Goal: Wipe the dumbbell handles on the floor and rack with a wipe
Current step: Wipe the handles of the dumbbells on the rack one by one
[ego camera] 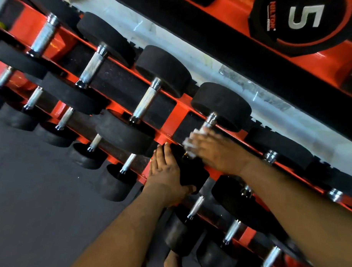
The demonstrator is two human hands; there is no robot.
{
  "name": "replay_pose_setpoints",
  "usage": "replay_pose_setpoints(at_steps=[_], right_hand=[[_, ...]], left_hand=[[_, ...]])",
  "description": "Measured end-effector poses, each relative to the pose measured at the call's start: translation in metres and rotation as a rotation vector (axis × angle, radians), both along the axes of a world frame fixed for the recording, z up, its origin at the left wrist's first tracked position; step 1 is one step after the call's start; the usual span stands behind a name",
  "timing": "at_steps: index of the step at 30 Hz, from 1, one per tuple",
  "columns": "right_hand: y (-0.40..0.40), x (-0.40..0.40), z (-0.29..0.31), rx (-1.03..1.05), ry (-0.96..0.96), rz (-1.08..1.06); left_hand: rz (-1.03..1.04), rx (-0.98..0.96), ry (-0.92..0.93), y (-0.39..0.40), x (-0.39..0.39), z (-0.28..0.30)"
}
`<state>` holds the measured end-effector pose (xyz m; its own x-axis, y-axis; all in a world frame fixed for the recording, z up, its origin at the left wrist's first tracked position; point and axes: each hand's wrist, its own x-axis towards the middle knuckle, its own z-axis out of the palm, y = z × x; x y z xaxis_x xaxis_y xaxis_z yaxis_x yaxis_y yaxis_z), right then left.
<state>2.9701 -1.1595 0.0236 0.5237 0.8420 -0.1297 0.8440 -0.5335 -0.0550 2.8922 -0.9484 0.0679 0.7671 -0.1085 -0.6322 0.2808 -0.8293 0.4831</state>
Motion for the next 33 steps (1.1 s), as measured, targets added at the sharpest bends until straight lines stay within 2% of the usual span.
replay_pose_setpoints(at_steps=[2,4,9,13,15,16,17,19,20,21,23,25,27,29,30,33], right_hand=[[-0.002,0.011,0.009,-0.084,-0.048,-0.179],[0.010,0.006,0.004,-0.091,-0.063,-0.228],[0.011,-0.019,-0.005,0.053,0.040,0.009],[-0.007,-0.038,0.001,0.092,0.095,-0.017],[-0.017,-0.049,-0.007,0.172,0.212,-0.198],[-0.018,-0.053,-0.008,0.251,0.337,-0.419],[-0.016,-0.055,-0.009,0.368,0.495,-0.728],[-0.001,-0.052,-0.009,0.787,0.830,-1.418],[0.012,-0.050,-0.008,1.016,0.927,-1.636],[0.025,-0.047,-0.005,1.191,1.025,-1.759],[0.052,-0.040,0.007,1.382,1.212,-1.797],[0.063,-0.024,0.021,1.437,1.308,-1.803],[0.056,-0.001,0.025,1.554,1.299,-1.851],[0.050,0.011,0.018,1.702,1.200,-1.884],[0.053,0.010,0.013,1.727,1.192,-1.890],[0.069,-0.005,-0.001,1.630,1.315,-1.784]], left_hand=[[0.001,-0.001,0.002,0.000,0.000,0.001],[0.002,-0.008,0.005,0.001,0.000,0.004],[0.011,-0.007,-0.002,0.000,-0.001,0.002],[0.000,-0.009,-0.004,0.001,0.000,0.001],[-0.004,-0.009,0.003,0.002,-0.001,0.002],[-0.005,-0.007,0.003,0.002,0.000,0.004],[-0.008,-0.011,0.007,0.002,0.000,0.005],[-0.007,-0.010,0.014,0.002,0.000,0.008],[-0.004,-0.006,0.013,0.002,0.001,0.008],[0.000,-0.001,0.016,0.001,0.001,0.009],[-0.001,0.008,0.017,0.001,0.002,0.011],[-0.007,0.015,0.022,0.001,0.002,0.011],[-0.015,0.015,0.027,0.000,0.002,0.011],[-0.020,0.023,0.019,0.000,0.002,0.011],[-0.020,0.024,0.015,0.000,0.002,0.011],[-0.019,0.019,0.009,0.001,0.001,0.008]])
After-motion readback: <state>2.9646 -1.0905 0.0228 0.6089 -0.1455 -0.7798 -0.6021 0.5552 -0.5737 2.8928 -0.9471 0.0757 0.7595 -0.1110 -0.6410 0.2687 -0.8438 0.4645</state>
